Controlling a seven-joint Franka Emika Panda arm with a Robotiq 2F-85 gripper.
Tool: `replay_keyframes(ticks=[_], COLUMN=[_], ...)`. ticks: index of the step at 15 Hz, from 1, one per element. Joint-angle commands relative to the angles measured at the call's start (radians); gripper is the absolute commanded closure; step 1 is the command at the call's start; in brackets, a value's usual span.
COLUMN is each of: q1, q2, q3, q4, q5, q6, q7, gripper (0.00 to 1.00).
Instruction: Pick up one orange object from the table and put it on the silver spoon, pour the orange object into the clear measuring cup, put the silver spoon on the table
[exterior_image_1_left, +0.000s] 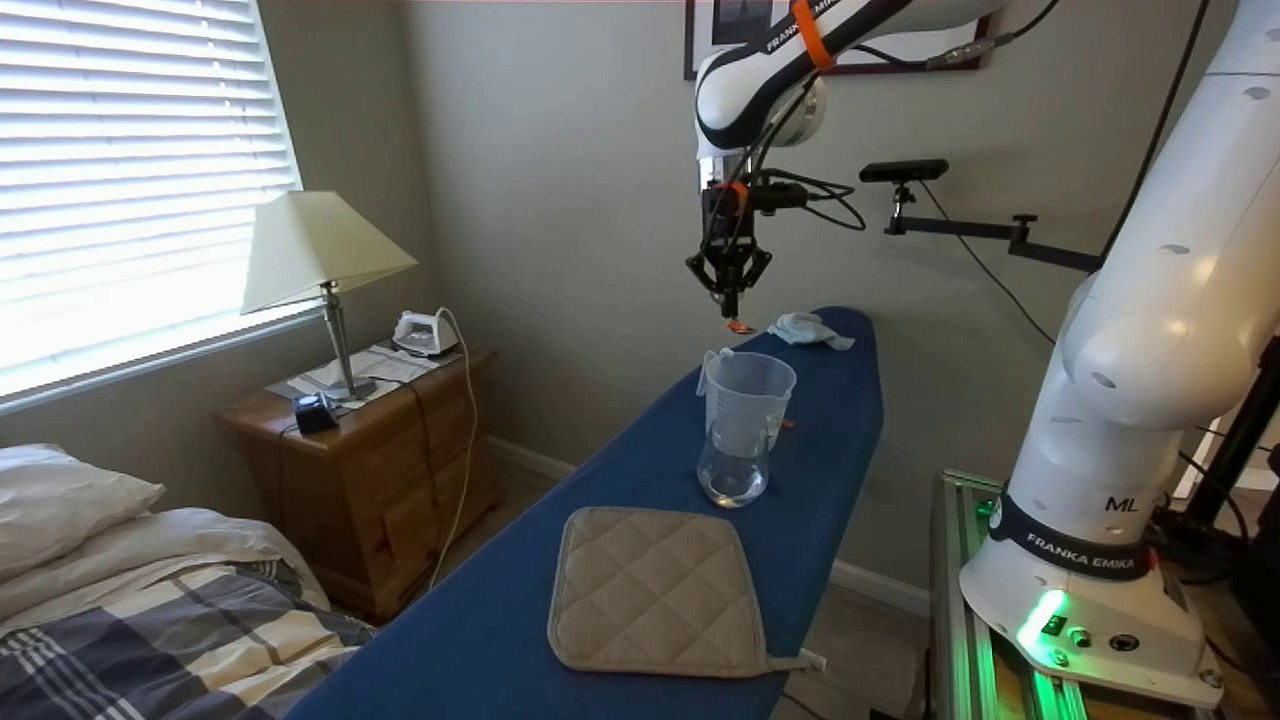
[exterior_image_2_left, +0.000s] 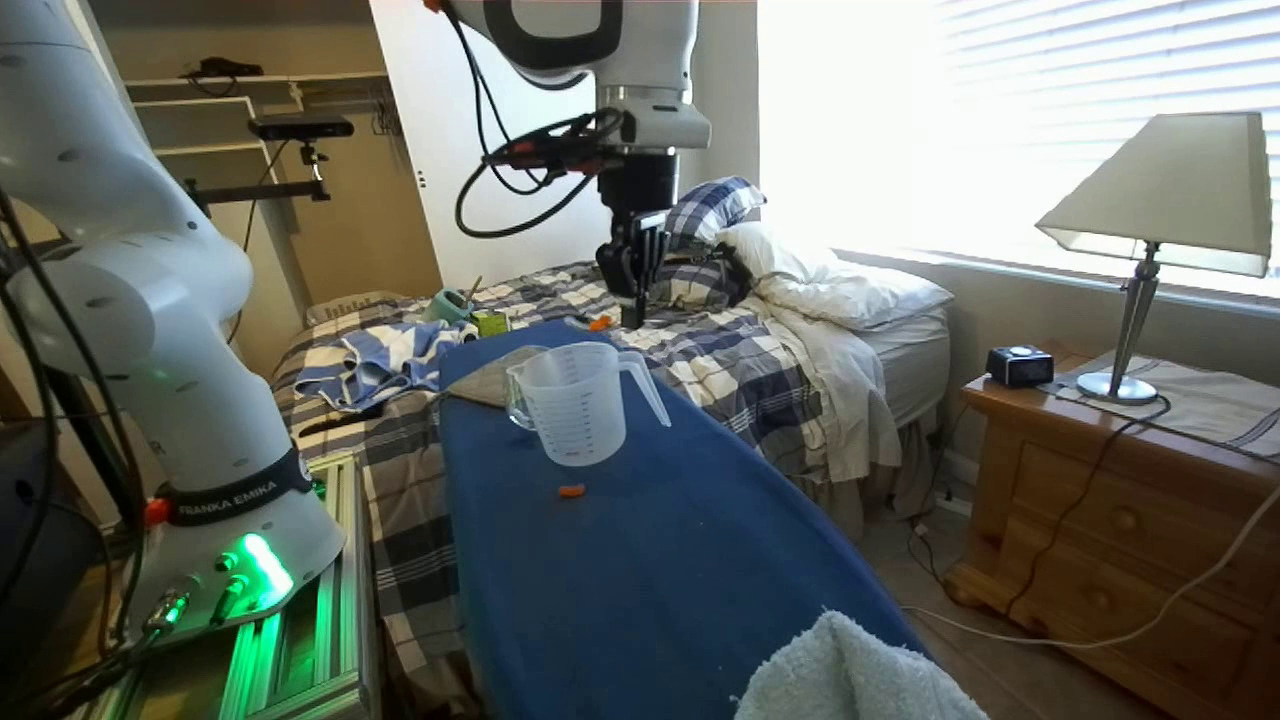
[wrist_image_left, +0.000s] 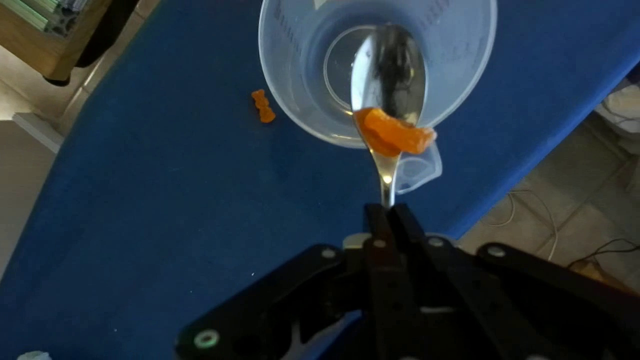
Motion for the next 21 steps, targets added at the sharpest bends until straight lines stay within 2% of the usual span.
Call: replay_keyframes(ticks=[1,6,9,14,21], q1=[0.002,0.000,0.004,0.002,0.001], q2=[-0.089,-0.091,-0.082,-0.064,-0.065], q3=[0.014,-0.012,-0.036,-0.075,-0.112], q4=[-0.082,-0.095,-0.102,-0.105,-0.087], q5=[0.025,0.134,0.250,0.390,0.481], q6=[0.023,0.066,0.077,0.053,-0.032], q7=[-0.114,-0.284,-0.388,-0.558,-0.753], gripper=[0.96,0.96,0.97,0.97,0.97])
